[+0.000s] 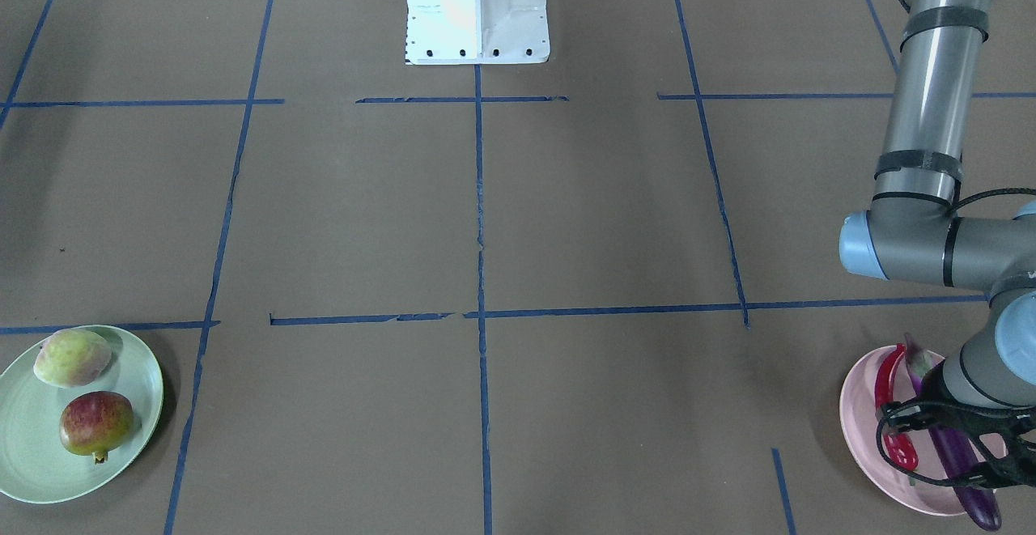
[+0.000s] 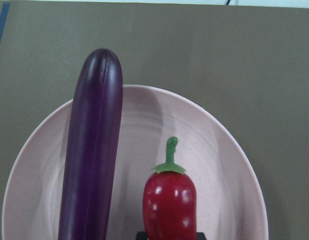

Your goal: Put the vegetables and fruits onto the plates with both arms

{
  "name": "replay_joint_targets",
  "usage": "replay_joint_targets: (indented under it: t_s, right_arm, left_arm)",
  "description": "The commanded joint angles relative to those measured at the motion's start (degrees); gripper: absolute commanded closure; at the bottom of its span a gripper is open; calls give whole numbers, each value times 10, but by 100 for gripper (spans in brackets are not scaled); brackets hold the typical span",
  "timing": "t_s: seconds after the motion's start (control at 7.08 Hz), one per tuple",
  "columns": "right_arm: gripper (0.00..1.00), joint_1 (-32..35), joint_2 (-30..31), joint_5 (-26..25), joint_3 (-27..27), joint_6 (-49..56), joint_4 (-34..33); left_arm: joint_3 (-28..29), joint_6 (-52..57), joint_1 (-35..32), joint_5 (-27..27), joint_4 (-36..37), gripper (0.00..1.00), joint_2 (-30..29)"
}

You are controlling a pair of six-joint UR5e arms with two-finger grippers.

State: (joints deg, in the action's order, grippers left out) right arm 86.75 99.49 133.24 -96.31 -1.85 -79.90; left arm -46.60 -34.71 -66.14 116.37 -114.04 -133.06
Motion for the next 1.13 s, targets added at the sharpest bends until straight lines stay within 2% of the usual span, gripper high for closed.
replay_joint_targets:
  t_s: [0.0, 0.14, 0.42, 0.57, 0.71, 0.85, 0.99]
  right_arm:
    - [0, 0, 0, 0, 0, 0, 0]
    - [0, 0, 0, 1, 1, 1, 0]
    - [0, 0, 0, 1, 1, 1, -1]
    - [0, 0, 0, 1, 1, 0, -1]
    - [0, 0, 0, 1, 2, 0, -1]
    - [0, 0, 1, 1, 2, 0, -1]
    - [0, 0, 1, 1, 2, 0, -1]
  left_arm:
    - [-78, 107, -41, 91, 3, 0, 72]
    - [-140, 135, -64, 120, 6, 0, 121]
    - [-201, 213, -103, 138, 14, 0, 198]
    - [-227, 251, -127, 182, 23, 0, 239]
    - [-254, 291, -143, 196, 35, 0, 284]
    - [-288, 293, -139, 196, 57, 0, 308]
    - [-338, 323, -141, 195, 124, 0, 328]
